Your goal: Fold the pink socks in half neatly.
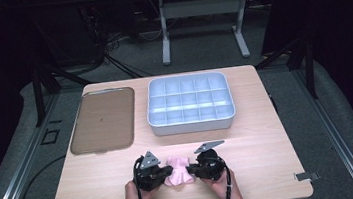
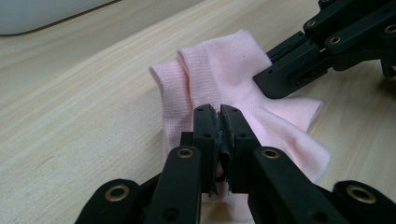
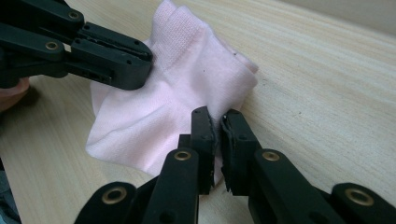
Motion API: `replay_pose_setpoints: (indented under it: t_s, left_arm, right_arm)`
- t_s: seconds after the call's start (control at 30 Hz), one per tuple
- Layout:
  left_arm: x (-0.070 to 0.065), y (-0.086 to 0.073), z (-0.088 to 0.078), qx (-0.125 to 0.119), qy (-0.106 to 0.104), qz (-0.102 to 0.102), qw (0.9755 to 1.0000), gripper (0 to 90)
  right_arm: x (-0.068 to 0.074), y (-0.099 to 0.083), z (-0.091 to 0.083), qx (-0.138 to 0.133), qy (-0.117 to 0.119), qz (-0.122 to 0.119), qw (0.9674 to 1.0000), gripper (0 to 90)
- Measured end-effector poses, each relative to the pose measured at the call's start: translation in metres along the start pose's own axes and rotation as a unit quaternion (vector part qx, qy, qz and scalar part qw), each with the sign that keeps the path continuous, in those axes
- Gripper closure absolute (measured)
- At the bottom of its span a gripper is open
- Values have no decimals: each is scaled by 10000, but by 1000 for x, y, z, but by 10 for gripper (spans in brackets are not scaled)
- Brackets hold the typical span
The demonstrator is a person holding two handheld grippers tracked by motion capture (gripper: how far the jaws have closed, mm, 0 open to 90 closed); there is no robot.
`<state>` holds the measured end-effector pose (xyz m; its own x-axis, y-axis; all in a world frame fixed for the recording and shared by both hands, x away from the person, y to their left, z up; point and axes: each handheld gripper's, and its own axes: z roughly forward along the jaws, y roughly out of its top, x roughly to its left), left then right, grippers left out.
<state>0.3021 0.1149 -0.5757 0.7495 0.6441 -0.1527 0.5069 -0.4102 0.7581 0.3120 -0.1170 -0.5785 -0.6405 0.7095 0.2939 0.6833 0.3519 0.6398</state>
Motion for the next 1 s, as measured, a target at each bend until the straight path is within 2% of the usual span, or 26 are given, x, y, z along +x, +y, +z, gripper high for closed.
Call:
replay_pose_setpoints:
  t_s: [0.1,0.2,0.27,0.37,0.57,0.8,1.0]
  left_arm:
    - [-4,3,-3,-70,-39,48,10000,828]
    - [-9,8,-4,-107,-179,177,9996,825]
    - [-12,10,-1,-37,-224,294,9993,828]
    - [-16,8,7,108,-114,358,9992,838]
    - [-16,8,14,159,-11,382,9991,850]
    - [-16,9,12,118,37,369,9992,854]
    - [-15,9,14,195,44,389,9990,861]
  right_arm:
    - [1,1,-1,52,-49,-35,10000,843]
    - [3,1,-2,71,-113,-82,9999,843]
    - [3,0,-4,67,-170,-110,9998,844]
    - [3,0,-6,28,-250,-116,9996,844]
    - [2,0,-14,79,-312,-166,9993,846]
    - [3,-1,-15,58,-362,-158,9992,848]
    - [2,-2,-17,44,-362,-169,9992,848]
